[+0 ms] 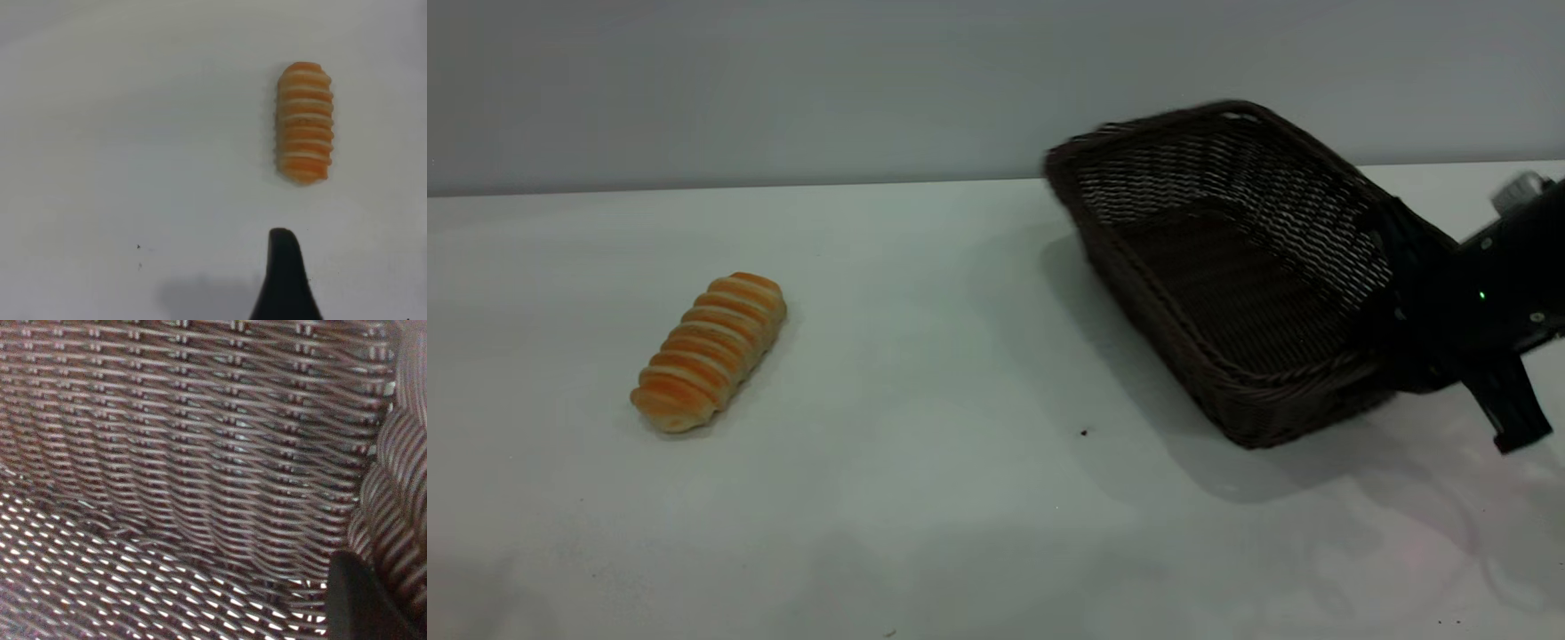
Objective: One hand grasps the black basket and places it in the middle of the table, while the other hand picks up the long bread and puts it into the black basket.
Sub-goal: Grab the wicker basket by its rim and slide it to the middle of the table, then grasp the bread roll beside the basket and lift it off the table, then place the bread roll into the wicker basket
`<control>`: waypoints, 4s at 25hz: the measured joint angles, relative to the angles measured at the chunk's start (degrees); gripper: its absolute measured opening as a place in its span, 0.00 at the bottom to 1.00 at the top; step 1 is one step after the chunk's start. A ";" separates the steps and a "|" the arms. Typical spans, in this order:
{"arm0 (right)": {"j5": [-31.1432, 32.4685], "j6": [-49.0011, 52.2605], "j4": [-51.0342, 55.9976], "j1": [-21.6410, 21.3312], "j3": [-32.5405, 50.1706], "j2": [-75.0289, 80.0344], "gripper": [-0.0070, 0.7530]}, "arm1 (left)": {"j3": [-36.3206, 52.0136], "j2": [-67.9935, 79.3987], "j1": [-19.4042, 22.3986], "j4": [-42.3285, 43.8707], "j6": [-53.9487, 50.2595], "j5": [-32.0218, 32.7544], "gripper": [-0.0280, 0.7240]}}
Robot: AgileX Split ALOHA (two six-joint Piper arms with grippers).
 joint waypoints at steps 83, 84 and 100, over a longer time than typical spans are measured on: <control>52.13 19.04 -89.65 2.89 19.06 -108.29 0.61 | -27.56 53.65 -9.82 -33.33 31.51 -15.56 0.17; 50.66 19.67 -90.39 2.89 19.84 -110.21 0.61 | -27.56 53.34 -11.96 -34.13 31.51 -15.49 0.17; 49.02 24.07 -93.81 2.89 20.85 -113.88 0.61 | -27.54 69.68 -31.60 -36.18 50.54 -29.37 0.39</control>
